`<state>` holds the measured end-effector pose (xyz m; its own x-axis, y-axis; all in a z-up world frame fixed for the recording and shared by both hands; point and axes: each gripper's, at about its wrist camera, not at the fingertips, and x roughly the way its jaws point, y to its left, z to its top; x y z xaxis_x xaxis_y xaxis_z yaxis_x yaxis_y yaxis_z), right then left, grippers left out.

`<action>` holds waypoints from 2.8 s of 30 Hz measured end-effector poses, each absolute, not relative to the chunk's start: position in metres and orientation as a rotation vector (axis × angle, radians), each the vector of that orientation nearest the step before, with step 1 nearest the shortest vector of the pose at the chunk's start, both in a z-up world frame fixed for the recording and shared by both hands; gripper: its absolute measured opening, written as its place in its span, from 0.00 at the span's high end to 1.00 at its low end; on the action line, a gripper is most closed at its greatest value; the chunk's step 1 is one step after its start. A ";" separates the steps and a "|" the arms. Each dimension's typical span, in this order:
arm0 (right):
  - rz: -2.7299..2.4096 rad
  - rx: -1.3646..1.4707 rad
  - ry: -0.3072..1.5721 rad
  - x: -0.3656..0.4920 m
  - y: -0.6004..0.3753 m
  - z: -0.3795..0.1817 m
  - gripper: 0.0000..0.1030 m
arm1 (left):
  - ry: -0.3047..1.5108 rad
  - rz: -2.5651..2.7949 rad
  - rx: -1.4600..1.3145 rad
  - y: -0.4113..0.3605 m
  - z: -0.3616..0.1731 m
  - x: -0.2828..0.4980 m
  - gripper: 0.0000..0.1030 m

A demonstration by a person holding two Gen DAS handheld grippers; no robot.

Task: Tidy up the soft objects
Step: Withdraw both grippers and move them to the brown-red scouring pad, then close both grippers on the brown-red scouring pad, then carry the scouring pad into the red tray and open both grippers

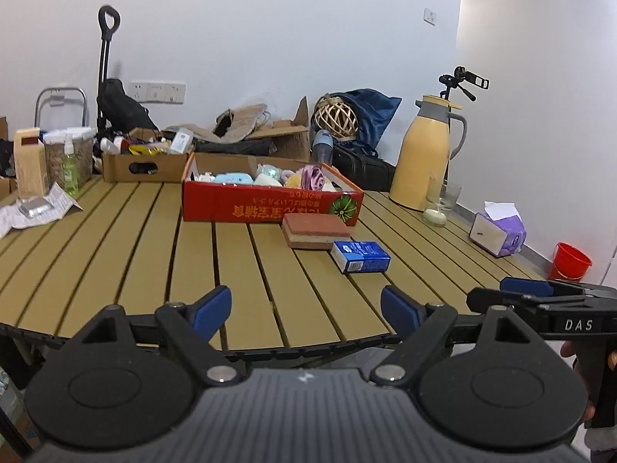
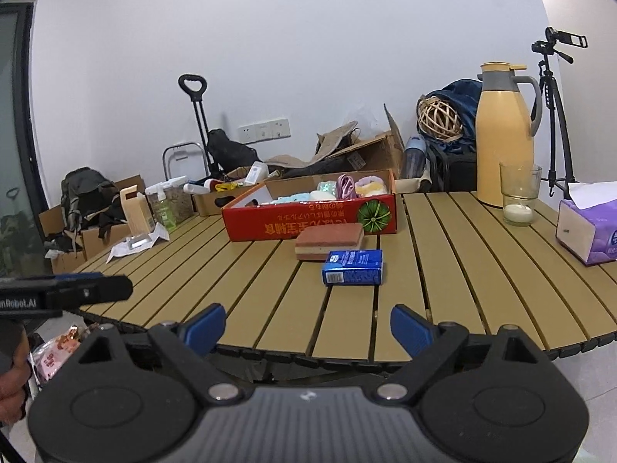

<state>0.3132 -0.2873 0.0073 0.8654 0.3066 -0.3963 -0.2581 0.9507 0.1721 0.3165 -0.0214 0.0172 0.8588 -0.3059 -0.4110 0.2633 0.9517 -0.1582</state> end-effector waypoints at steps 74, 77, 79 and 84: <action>0.387 0.250 0.395 0.333 -0.244 0.019 0.71 | 0.476 -0.416 -0.328 -0.025 0.012 0.345 0.69; 0.393 0.245 0.400 0.348 -0.245 0.021 0.71 | 0.476 -0.421 -0.335 -0.025 0.015 0.364 0.69; 0.391 0.243 0.400 0.362 -0.245 0.025 0.71 | 0.473 -0.423 -0.332 -0.026 0.020 0.383 0.69; 0.387 0.243 0.392 0.418 -0.244 0.042 0.71 | 0.453 -0.420 -0.320 -0.025 0.043 0.445 0.69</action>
<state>0.4181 -0.2443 0.0418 0.8527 0.4105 -0.3230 -0.3182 0.8986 0.3021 0.4453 -0.0253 0.0430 0.8165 -0.4568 -0.3531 0.3173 0.8660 -0.3866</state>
